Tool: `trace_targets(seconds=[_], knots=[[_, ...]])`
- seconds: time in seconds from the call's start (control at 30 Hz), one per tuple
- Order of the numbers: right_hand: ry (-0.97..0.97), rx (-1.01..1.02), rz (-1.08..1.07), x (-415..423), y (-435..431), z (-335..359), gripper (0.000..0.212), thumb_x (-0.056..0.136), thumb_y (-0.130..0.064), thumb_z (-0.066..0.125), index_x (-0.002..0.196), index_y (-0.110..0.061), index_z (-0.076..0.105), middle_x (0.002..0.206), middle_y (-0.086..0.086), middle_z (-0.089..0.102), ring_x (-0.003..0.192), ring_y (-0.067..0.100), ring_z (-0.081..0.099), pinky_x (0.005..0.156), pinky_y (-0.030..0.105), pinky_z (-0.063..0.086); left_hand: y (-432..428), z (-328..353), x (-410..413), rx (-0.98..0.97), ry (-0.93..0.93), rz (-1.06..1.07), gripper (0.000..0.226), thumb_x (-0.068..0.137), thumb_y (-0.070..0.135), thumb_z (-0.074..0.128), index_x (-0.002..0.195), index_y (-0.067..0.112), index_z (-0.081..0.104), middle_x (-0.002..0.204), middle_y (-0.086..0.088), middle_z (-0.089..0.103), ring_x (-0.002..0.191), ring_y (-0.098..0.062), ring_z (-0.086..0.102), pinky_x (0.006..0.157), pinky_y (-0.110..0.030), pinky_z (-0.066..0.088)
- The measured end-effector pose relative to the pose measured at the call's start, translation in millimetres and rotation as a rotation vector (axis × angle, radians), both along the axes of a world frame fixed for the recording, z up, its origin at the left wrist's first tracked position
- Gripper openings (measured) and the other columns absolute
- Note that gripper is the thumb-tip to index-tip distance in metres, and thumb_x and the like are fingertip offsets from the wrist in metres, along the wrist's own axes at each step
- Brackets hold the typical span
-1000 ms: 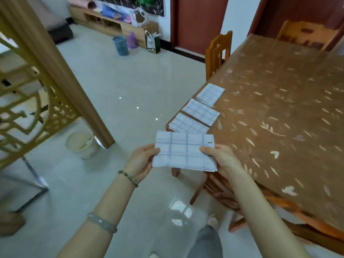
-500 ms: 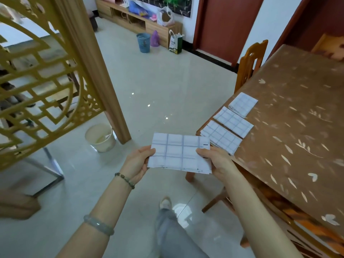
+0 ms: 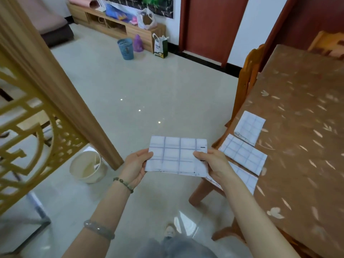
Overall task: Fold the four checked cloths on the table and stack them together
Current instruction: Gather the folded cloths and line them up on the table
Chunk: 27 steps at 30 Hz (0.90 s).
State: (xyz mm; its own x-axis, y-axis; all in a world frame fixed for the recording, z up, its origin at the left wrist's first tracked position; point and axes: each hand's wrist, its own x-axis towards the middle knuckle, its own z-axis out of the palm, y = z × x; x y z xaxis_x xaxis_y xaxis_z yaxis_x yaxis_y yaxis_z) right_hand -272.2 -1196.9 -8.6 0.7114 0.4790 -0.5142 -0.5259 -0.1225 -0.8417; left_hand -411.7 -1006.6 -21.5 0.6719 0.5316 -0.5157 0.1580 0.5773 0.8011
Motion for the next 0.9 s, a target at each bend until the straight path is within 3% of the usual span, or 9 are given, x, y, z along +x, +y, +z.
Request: trace_targets(seconds=[0.13, 0.3, 0.43, 0.53, 0.77, 0.9], knots=[[-0.001, 0.000, -0.006, 34, 27, 2, 0.009, 0.083, 0.001, 0.066, 0.091, -0.001, 0.070, 0.080, 0.008, 0.075, 0.072, 0.020, 0.072, 0.065, 0.030, 0.058, 33, 3, 39, -0.015, -0.002, -0.033, 0.019, 0.093, -0.002, 0.052, 0.108, -0.005, 0.061, 0.090, -0.013, 0.073, 0.075, -0.016, 0.070, 0.063, -0.021, 0.056], [0.011, 0.009, -0.079, 75, 55, -7, 0.007, 0.083, 0.000, 0.066, 0.086, -0.004, 0.071, 0.080, 0.007, 0.075, 0.074, 0.019, 0.072, 0.068, 0.029, 0.058, 74, -3, 96, 0.003, 0.007, -0.116, 0.018, 0.092, 0.000, 0.053, 0.106, -0.002, 0.064, 0.095, -0.013, 0.072, 0.081, -0.017, 0.069, 0.066, -0.023, 0.056], [0.024, 0.005, -0.198, 108, 73, -16, 0.010, 0.083, 0.001, 0.066, 0.090, -0.002, 0.071, 0.088, 0.012, 0.074, 0.083, 0.025, 0.071, 0.079, 0.036, 0.057, 103, -9, 152, 0.043, -0.001, -0.265, 0.016, 0.093, 0.000, 0.052, 0.100, 0.000, 0.066, 0.090, -0.011, 0.073, 0.077, -0.016, 0.069, 0.065, -0.023, 0.056], [0.036, -0.026, -0.323, 133, 91, -20, 0.013, 0.081, 0.001, 0.068, 0.094, 0.001, 0.071, 0.096, 0.017, 0.073, 0.090, 0.030, 0.069, 0.086, 0.042, 0.055, 128, -13, 199, 0.036, 0.014, -0.372, 0.018, 0.093, 0.001, 0.052, 0.105, 0.000, 0.065, 0.097, -0.014, 0.072, 0.082, -0.019, 0.069, 0.066, -0.024, 0.057], [0.053, -0.014, -0.586, 179, 133, -9, 0.013, 0.082, -0.002, 0.068, 0.095, 0.000, 0.071, 0.093, 0.013, 0.074, 0.085, 0.026, 0.071, 0.077, 0.038, 0.058, 184, -2, 309, 0.039, 0.017, -0.634, 0.026, 0.093, 0.001, 0.053, 0.117, -0.006, 0.060, 0.109, -0.020, 0.068, 0.090, -0.025, 0.067, 0.068, -0.026, 0.057], [0.058, 0.039, -0.720, 190, 144, -7, 0.013, 0.084, -0.001, 0.065, 0.096, -0.001, 0.070, 0.097, 0.013, 0.074, 0.091, 0.027, 0.071, 0.081, 0.040, 0.057, 193, 4, 361, 0.065, 0.020, -0.794, 0.023, 0.093, 0.001, 0.053, 0.113, -0.006, 0.062, 0.104, -0.019, 0.069, 0.083, -0.022, 0.069, 0.066, -0.026, 0.057]])
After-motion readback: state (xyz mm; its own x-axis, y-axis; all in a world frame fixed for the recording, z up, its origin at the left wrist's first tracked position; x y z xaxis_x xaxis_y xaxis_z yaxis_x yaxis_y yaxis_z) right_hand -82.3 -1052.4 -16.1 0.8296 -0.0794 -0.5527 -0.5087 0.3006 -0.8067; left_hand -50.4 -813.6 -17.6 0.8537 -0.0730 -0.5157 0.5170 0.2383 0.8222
